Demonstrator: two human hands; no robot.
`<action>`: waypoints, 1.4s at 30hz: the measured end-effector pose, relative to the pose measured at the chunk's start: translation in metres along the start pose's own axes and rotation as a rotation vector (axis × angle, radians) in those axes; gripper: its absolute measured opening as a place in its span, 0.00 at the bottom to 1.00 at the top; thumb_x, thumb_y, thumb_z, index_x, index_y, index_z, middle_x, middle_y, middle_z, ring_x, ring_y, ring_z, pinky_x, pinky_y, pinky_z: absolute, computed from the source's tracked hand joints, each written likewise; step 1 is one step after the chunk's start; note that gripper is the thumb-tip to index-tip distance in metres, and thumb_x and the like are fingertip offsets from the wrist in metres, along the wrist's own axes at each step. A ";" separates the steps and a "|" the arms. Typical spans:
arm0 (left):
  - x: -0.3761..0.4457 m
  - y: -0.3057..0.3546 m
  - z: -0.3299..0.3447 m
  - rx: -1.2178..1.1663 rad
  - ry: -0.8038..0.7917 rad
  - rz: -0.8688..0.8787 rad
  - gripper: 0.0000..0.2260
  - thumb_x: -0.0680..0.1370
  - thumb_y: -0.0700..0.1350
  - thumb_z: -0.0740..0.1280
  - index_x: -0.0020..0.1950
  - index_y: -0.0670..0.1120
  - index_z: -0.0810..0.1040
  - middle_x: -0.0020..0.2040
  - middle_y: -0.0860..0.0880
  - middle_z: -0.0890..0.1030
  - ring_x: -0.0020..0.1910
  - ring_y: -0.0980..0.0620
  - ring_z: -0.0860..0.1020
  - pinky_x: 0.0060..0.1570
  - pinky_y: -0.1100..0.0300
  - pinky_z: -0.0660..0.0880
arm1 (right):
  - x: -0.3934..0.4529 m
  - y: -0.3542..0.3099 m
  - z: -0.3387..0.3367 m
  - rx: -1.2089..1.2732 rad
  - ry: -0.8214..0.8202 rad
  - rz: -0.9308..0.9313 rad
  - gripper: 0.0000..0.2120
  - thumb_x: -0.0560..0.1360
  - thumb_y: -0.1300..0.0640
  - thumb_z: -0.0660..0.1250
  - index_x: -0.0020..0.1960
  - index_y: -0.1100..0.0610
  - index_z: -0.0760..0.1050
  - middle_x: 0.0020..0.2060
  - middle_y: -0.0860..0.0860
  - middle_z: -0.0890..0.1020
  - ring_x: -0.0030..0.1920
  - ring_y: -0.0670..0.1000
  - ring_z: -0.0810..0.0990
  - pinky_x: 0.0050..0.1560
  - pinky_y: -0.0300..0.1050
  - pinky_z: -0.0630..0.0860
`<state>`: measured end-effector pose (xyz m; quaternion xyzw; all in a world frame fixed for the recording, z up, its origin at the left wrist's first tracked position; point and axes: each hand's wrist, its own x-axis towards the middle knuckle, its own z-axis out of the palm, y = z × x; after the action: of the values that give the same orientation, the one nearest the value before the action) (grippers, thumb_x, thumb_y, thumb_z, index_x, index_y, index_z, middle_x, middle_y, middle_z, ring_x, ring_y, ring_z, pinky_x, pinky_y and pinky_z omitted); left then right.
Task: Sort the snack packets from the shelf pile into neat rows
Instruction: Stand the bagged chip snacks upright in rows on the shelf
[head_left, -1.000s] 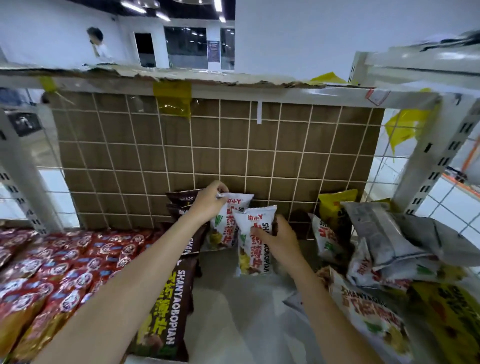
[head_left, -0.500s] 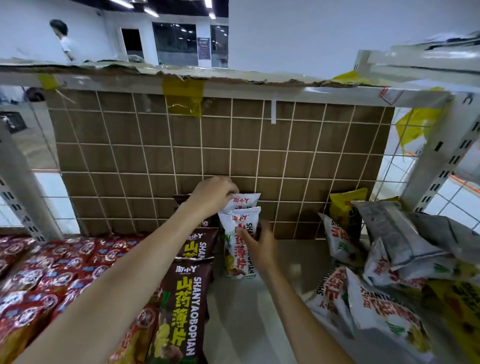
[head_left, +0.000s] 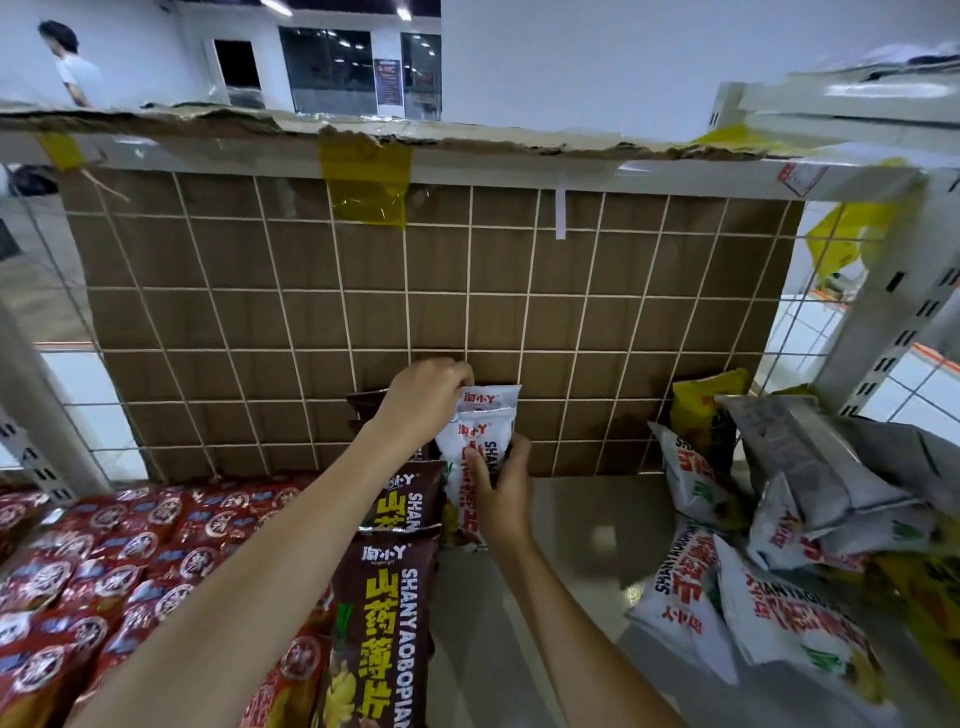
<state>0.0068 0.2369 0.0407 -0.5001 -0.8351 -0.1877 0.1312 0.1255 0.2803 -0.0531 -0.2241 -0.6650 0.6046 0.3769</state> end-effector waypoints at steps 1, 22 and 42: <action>-0.001 0.000 0.002 -0.010 0.011 -0.002 0.07 0.78 0.39 0.61 0.52 0.43 0.78 0.47 0.45 0.79 0.48 0.46 0.77 0.42 0.55 0.71 | 0.001 0.001 0.001 -0.005 -0.003 0.001 0.13 0.78 0.62 0.64 0.57 0.52 0.64 0.50 0.44 0.77 0.48 0.35 0.78 0.47 0.31 0.74; -0.014 0.053 -0.008 0.202 -0.063 -0.210 0.16 0.76 0.35 0.61 0.64 0.40 0.70 0.61 0.38 0.72 0.61 0.38 0.71 0.59 0.50 0.67 | -0.018 -0.030 -0.008 -0.480 -0.011 0.109 0.23 0.76 0.54 0.66 0.67 0.62 0.64 0.62 0.59 0.74 0.62 0.59 0.73 0.60 0.53 0.73; -0.089 0.180 0.078 -0.614 -1.157 -0.363 0.30 0.66 0.68 0.70 0.41 0.39 0.78 0.30 0.45 0.81 0.26 0.52 0.79 0.27 0.62 0.75 | -0.105 -0.073 -0.294 -0.679 0.218 0.176 0.09 0.79 0.63 0.62 0.56 0.53 0.75 0.46 0.41 0.78 0.48 0.41 0.77 0.45 0.27 0.71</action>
<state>0.2052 0.2790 -0.0320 -0.3864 -0.7506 -0.1375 -0.5180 0.4291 0.3757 -0.0106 -0.4562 -0.7617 0.3520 0.2962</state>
